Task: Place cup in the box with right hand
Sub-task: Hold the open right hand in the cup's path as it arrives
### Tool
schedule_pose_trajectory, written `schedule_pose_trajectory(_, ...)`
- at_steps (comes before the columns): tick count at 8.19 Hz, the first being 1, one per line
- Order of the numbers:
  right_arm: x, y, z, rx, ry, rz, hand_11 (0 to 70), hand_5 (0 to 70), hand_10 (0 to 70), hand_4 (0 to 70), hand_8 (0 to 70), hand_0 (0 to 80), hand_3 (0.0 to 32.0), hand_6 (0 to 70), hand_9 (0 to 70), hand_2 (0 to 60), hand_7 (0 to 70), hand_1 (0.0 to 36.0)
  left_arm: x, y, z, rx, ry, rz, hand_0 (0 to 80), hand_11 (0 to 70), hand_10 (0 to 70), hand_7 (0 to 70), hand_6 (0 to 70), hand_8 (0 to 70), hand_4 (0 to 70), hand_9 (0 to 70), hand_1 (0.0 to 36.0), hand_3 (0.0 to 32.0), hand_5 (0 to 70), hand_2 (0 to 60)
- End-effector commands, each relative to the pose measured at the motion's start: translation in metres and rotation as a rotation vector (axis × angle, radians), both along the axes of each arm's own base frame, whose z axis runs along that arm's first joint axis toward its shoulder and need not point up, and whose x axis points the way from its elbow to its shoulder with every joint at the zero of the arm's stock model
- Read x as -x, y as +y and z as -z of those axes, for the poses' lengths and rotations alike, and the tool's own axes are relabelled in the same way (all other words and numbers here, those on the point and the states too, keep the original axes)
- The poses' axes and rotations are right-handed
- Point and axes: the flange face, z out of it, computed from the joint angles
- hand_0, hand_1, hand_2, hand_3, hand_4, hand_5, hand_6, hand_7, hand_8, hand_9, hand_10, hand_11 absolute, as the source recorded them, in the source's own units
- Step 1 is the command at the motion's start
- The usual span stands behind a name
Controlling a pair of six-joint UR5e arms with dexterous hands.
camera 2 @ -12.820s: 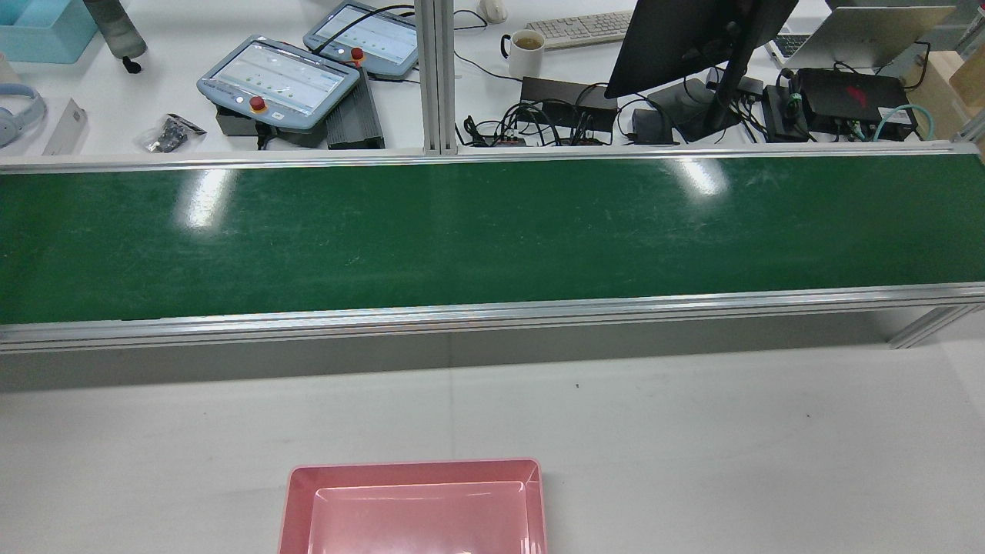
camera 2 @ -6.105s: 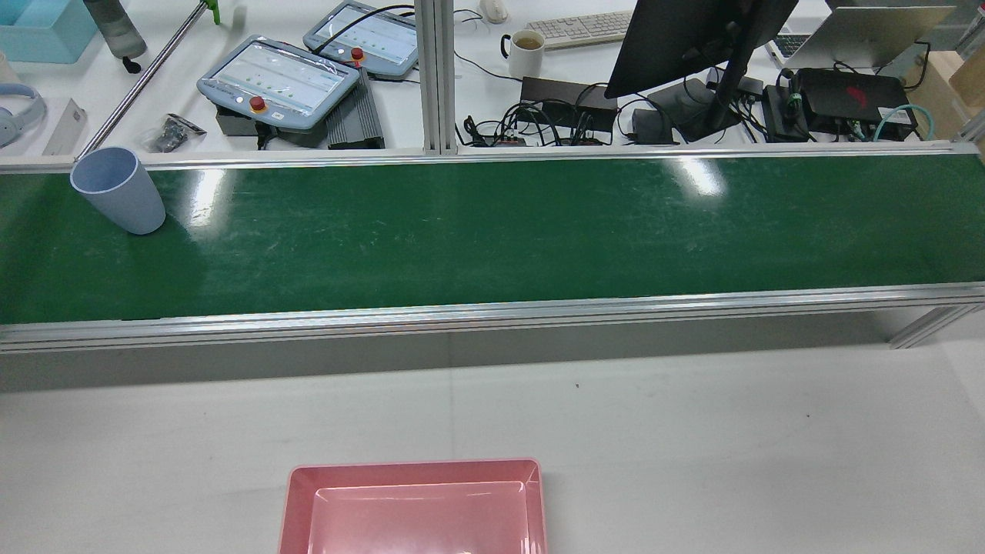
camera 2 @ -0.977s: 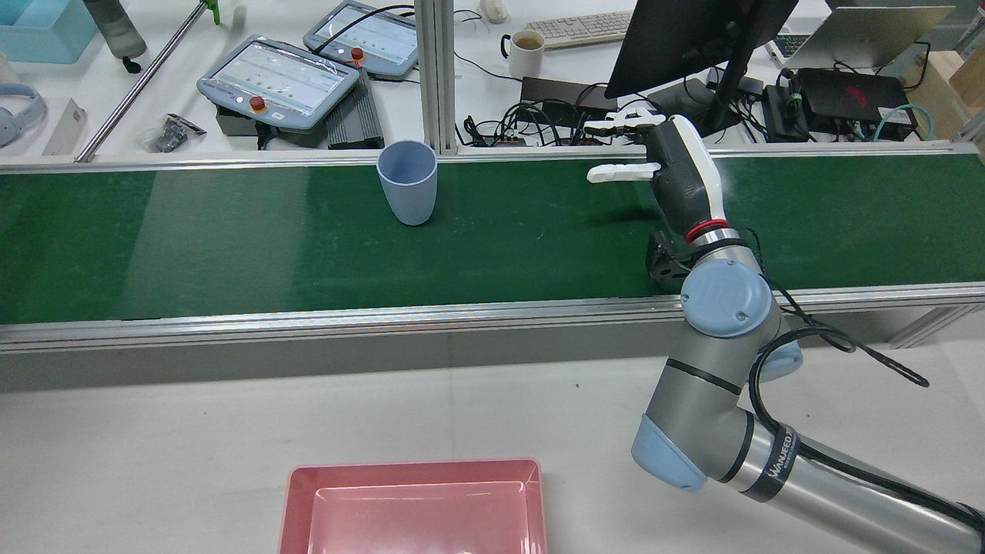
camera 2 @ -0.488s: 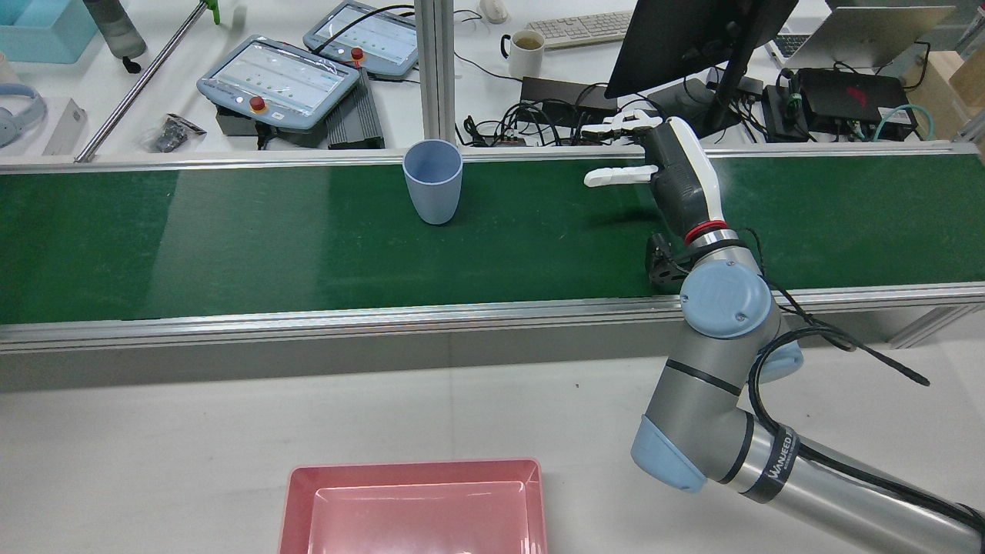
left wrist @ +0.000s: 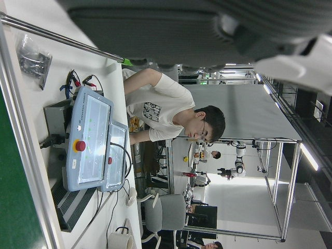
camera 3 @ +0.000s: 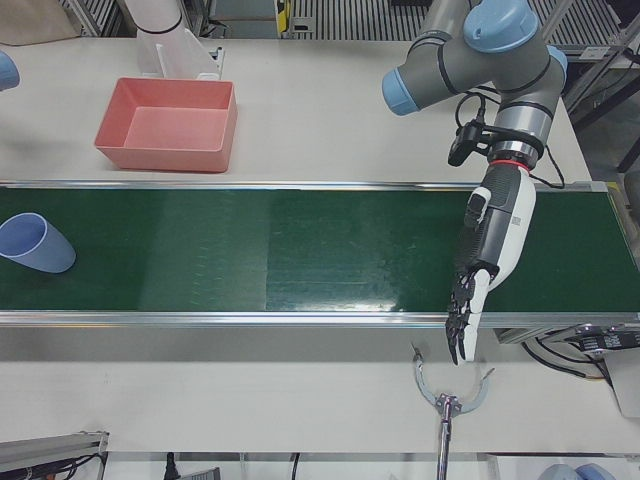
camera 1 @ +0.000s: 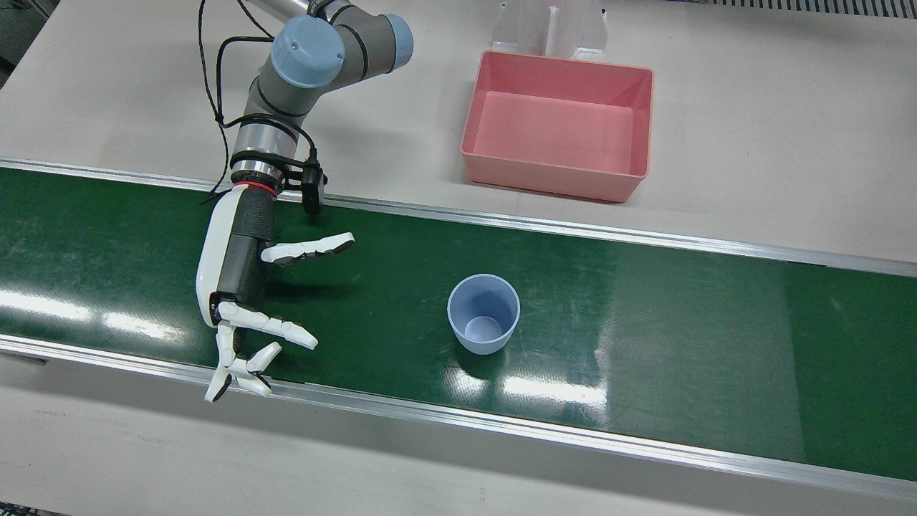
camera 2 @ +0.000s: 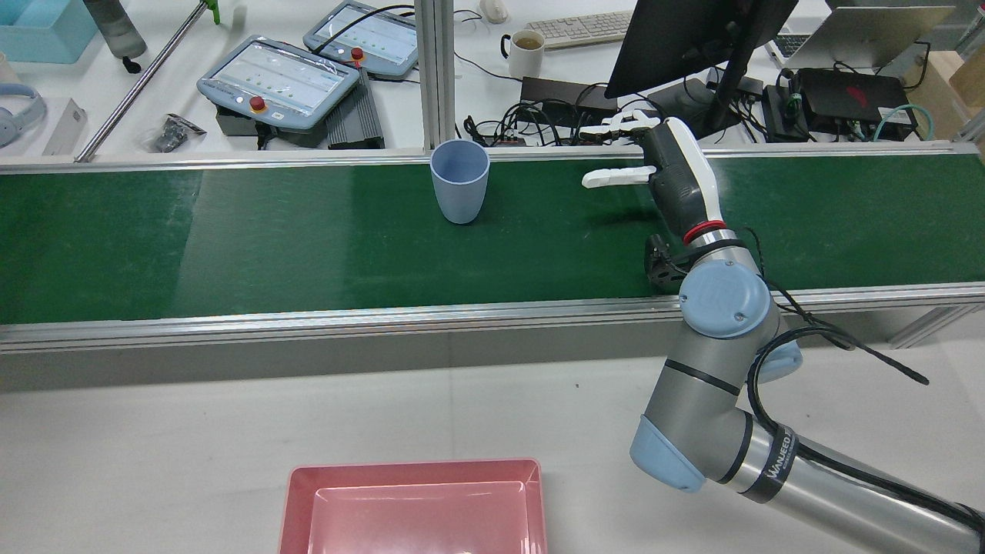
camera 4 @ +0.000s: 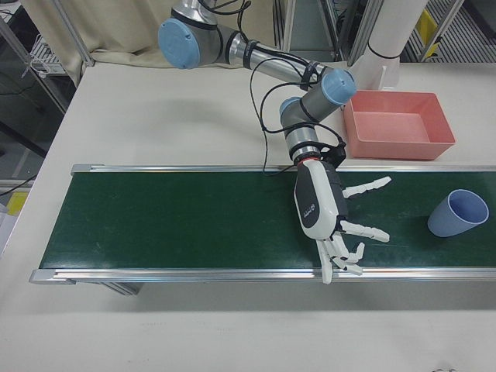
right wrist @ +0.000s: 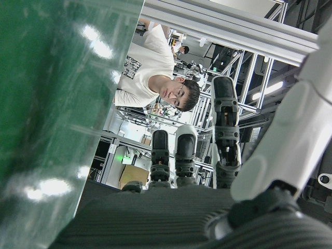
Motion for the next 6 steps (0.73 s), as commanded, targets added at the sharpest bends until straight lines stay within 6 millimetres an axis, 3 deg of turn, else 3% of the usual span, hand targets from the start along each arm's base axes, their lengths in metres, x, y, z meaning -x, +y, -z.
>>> schedule_pose_trajectory(1,0.0019,0.0000,0.0038,-0.007,0.025,0.001,0.0,0.6,0.0,70.0,11.3,49.3,0.0,16.6,30.8,0.0,70.0,0.0,0.0000,-0.0003,0.0004,-0.001,0.000,0.000,0.0,0.0,0.0,0.0,0.0,0.0,0.0,0.0,0.0,0.0,0.0,0.0)
schedule_pose_trajectory(2,0.0011,-0.0005,0.0038,-0.007,0.025,-0.001,0.0,0.8,0.0,67.5,11.3,49.4,0.0,16.6,30.7,0.0,70.0,0.1,0.0000,0.0003,-0.0004,0.001,0.000,0.000,0.0,0.0,0.0,0.0,0.0,0.0,0.0,0.0,0.0,0.0,0.0,0.0)
schedule_pose_trajectory(6,0.0035,0.0011,0.0022,-0.005,0.032,0.004,0.0,0.4,0.0,69.5,11.2,48.9,0.0,16.5,30.6,0.0,70.0,0.0,0.0000,0.0003,-0.0005,0.001,0.000,0.000,0.0,0.0,0.0,0.0,0.0,0.0,0.0,0.0,0.0,0.0,0.0,0.0)
